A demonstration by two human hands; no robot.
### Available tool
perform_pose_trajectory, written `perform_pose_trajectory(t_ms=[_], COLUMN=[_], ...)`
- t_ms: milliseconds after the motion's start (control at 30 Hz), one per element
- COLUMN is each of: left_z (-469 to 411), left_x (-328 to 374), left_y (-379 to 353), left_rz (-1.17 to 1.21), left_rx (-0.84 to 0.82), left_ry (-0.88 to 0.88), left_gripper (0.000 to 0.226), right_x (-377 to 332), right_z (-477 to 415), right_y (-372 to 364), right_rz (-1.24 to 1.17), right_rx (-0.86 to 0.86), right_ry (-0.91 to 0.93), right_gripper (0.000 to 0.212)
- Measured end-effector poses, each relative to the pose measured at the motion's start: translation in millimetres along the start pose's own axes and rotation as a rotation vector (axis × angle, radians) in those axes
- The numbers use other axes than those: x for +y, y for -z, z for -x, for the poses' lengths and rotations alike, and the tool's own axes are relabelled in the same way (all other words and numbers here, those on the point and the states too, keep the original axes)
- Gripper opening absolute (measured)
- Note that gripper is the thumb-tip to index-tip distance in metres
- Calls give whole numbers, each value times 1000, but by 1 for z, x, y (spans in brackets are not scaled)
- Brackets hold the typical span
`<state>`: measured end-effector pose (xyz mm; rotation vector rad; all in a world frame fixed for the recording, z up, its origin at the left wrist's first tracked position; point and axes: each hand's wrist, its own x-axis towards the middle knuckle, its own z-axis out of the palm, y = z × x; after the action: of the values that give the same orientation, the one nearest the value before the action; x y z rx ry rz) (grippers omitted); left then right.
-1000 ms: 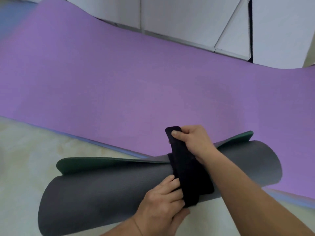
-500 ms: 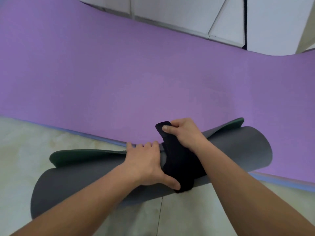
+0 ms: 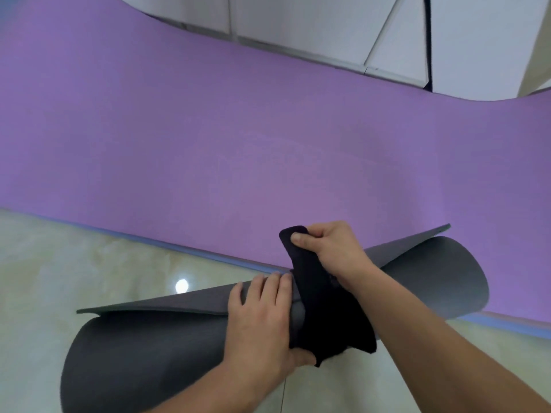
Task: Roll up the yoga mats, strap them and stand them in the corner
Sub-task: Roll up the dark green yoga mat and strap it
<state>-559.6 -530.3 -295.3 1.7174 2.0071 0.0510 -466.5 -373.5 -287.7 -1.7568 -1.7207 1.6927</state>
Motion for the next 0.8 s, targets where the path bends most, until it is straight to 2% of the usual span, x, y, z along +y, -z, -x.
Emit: perform_pose_trajectory(t_ms=[67,133,233,333,467,600,700,800], left_z=[0,2,2,1,-6,-12,-15,-23], left_x=[0,0,6,12,14,15,15,14], left_y=[-6,-6,5,12,17,21,24,30], left_rz=[-13,-16,-10,-79,-120,-112,-70,-30], left_rx=[30,27,-81,-145,-222,-274,-291,-342], left_ry=[-5,-1,40,43,10,30,34,39], left_gripper=[128,130,135,136,132,130,125,121], right_x=[12,14,9,11,9,3,0,-6], right_z=[-8,-12,-11,-16,-23,-32,-33,-18], right_y=[-3,-4,-8,-9,-14,-21,-21,7], right_rz=[220,538,796,888,1035,1204,1228,1173], right_rx=[27,43,45,42,49,41,37,97], right_ry=[-57,-79,-119,-171,-191,-206,-147,-69], right_gripper=[30,32,38,27,43,35,26,26])
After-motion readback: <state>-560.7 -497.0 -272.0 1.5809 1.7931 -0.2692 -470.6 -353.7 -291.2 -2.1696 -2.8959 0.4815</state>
